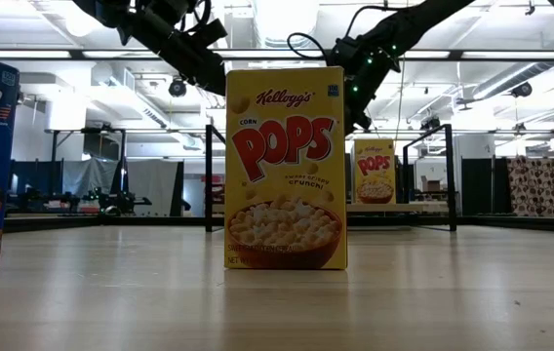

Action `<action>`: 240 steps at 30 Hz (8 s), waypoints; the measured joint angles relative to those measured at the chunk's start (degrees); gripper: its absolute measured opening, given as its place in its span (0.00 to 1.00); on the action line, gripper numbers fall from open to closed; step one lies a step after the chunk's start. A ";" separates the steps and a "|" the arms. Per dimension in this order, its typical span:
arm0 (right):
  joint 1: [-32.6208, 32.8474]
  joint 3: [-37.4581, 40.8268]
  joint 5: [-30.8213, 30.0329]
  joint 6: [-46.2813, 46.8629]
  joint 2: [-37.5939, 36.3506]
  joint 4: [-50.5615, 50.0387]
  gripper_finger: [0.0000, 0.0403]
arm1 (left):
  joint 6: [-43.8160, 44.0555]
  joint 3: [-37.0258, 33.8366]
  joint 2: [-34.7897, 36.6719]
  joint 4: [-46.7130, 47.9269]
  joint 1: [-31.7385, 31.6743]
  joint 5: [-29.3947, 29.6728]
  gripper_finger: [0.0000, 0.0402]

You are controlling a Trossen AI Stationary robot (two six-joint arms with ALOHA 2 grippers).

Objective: Stack cereal on shelf
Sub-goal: Adjust the top blue cereal box on the shelf, then put the yellow cereal box on the shelf aligned with the other yellow cereal boxes

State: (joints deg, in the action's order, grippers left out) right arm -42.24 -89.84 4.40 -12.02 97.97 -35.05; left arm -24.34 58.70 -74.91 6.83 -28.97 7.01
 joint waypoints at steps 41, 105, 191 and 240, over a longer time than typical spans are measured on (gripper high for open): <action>38.53 46.45 0.10 7.52 -35.78 31.49 0.02 | 18.00 -3.57 -0.01 3.70 27.58 -4.20 0.46; 68.18 14.27 -23.90 29.78 2.31 13.97 0.57 | 33.09 -5.25 -8.52 -15.63 59.19 18.23 0.46; 16.61 42.17 -9.08 -7.70 -35.95 10.46 0.51 | 1.40 -5.22 -3.91 -10.64 44.20 32.83 0.46; 24.98 44.26 -16.87 14.43 -37.58 1.89 0.09 | 2.12 -5.27 -5.68 -13.34 33.44 20.44 0.46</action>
State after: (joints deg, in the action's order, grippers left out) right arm -17.26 -45.58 -12.47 2.41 60.39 -33.16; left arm -22.22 53.43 -80.60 -6.50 4.47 27.45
